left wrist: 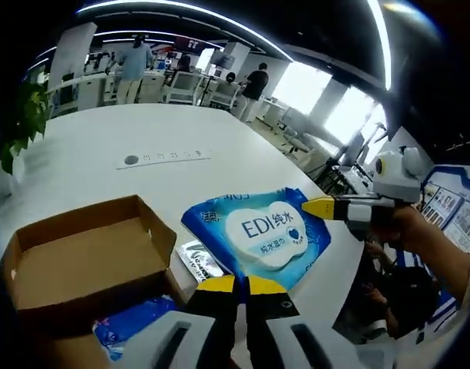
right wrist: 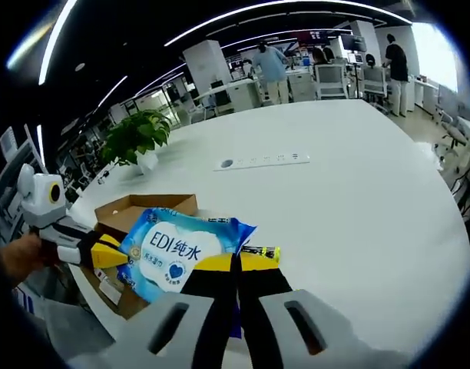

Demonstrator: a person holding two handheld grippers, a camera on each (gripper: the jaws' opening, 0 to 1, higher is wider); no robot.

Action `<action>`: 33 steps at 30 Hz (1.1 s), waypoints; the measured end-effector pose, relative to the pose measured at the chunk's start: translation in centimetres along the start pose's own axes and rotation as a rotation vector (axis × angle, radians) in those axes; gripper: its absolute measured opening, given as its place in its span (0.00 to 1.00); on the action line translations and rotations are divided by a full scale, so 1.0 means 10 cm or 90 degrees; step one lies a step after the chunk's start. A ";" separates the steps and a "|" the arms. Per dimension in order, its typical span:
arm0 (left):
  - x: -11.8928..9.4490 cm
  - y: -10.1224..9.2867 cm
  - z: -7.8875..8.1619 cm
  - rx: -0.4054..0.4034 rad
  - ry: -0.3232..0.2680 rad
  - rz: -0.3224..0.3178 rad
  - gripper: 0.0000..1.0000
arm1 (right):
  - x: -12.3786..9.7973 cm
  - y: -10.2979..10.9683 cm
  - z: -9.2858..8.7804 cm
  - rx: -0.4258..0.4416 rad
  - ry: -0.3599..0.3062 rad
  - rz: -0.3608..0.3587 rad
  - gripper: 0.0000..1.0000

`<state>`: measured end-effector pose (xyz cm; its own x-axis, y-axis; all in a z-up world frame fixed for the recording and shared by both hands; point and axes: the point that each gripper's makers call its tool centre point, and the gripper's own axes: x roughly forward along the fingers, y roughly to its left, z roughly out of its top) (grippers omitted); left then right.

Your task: Operate the shoe box by opening the lid, removing the specified soft item, and placing it in the target area until the item is outside and the box remains undamaged.

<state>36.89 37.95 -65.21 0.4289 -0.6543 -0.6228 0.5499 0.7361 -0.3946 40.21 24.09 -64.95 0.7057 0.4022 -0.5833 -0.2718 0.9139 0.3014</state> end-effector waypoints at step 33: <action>0.51 0.32 -0.28 0.171 0.177 0.073 0.01 | 0.77 -0.29 -0.56 -0.021 0.100 0.006 0.00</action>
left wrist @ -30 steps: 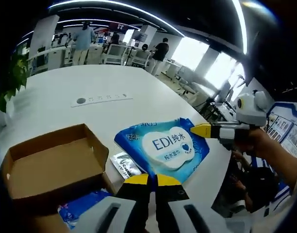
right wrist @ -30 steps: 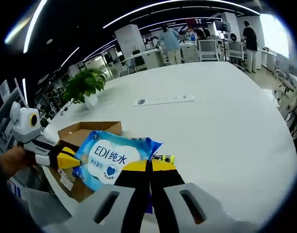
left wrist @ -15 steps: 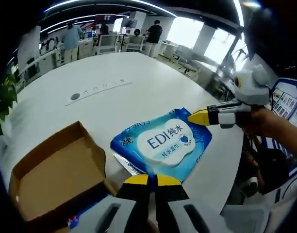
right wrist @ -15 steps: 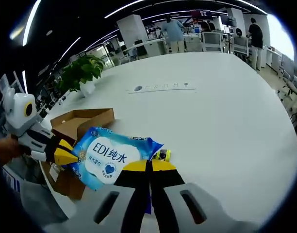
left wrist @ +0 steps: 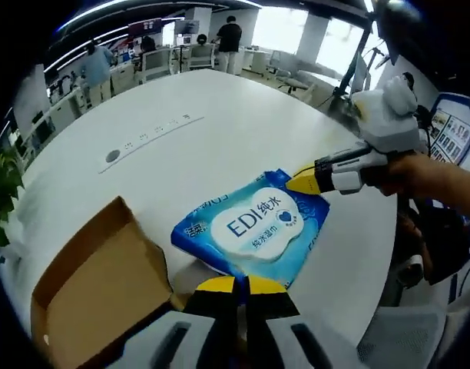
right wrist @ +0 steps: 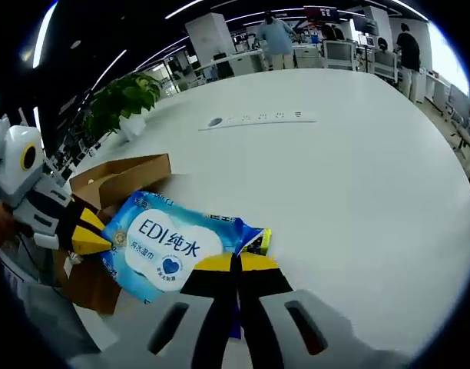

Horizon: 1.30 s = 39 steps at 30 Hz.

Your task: Operate the shoe box by opening the lid, removing the specified soft item, and placing it in the target area until the item is outside and the box remains undamaged.

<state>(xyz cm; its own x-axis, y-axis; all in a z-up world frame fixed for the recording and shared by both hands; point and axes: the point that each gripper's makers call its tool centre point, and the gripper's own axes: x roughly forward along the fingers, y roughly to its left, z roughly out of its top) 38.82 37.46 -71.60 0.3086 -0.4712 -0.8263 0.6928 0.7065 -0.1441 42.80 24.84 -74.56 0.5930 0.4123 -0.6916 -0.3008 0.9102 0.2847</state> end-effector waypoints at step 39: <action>0.10 0.01 -0.15 0.101 0.057 0.023 0.16 | 0.08 -0.09 0.00 0.032 -0.040 -0.031 0.02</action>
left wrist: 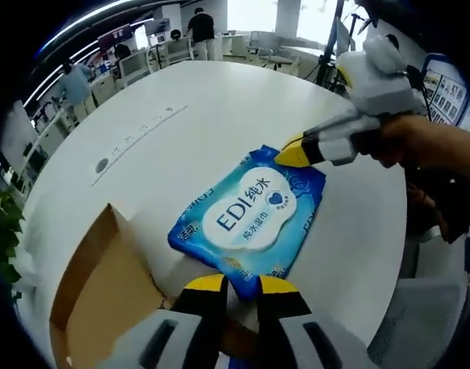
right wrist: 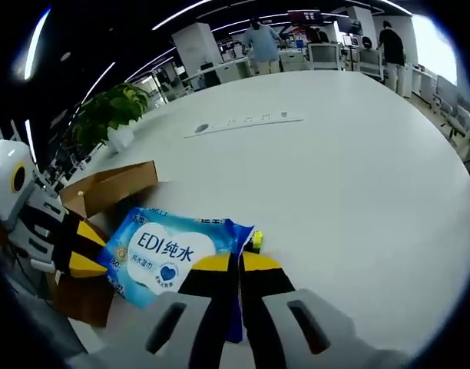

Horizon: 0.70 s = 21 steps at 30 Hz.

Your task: Operate the shoe box by opening the lid, removing the specified soft item, and placing it in the target area until the item is outside and the box remains undamaged.

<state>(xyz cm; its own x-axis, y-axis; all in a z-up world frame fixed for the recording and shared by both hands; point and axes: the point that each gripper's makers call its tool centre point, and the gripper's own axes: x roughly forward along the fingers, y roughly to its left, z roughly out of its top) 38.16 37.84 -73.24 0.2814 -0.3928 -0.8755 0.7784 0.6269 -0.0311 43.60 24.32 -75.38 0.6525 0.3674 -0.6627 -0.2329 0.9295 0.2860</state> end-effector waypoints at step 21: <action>-0.43 -0.10 0.14 -0.048 -0.091 -0.029 0.25 | -0.39 0.05 0.13 -0.070 -0.020 -0.017 0.08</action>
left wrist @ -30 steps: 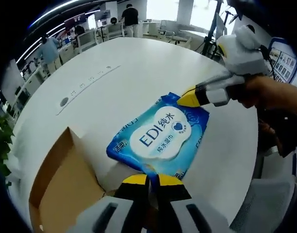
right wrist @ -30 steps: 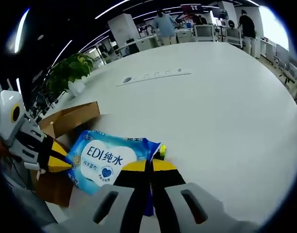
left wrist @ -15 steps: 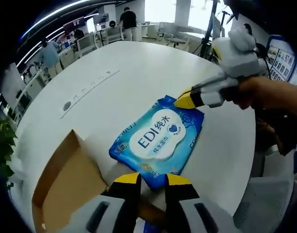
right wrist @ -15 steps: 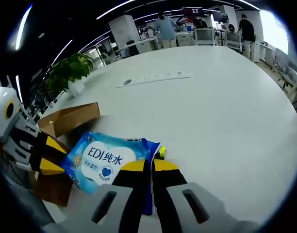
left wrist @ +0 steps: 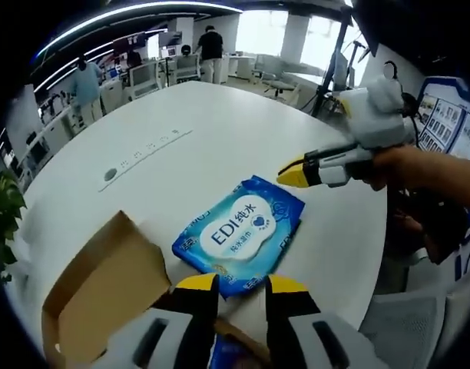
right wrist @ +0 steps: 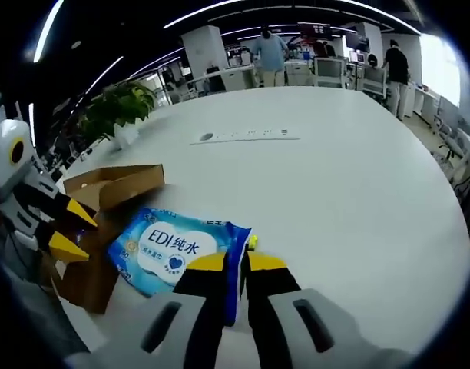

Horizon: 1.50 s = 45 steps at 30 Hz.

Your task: Operate the shoe box by opening the lid, removing the specified soft item, and placing it in the target area until the item is outside and the box remains undamaged.

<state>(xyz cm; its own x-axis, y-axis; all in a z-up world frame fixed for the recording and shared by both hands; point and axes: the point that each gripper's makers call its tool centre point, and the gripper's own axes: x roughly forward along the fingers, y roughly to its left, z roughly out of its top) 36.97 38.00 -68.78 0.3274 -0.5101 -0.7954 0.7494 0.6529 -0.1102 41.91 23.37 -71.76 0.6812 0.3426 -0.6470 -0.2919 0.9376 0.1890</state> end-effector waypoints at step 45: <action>-0.77 0.56 -1.01 0.023 0.000 0.000 0.32 | -0.39 1.51 0.30 -0.382 0.025 0.172 0.24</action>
<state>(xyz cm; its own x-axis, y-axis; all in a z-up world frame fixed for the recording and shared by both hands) 32.83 51.21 -69.25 0.3269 -0.5103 -0.7954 0.7701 0.6317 -0.0888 36.86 36.41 -64.20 0.5098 0.5486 -0.6627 -0.7810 0.6182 -0.0890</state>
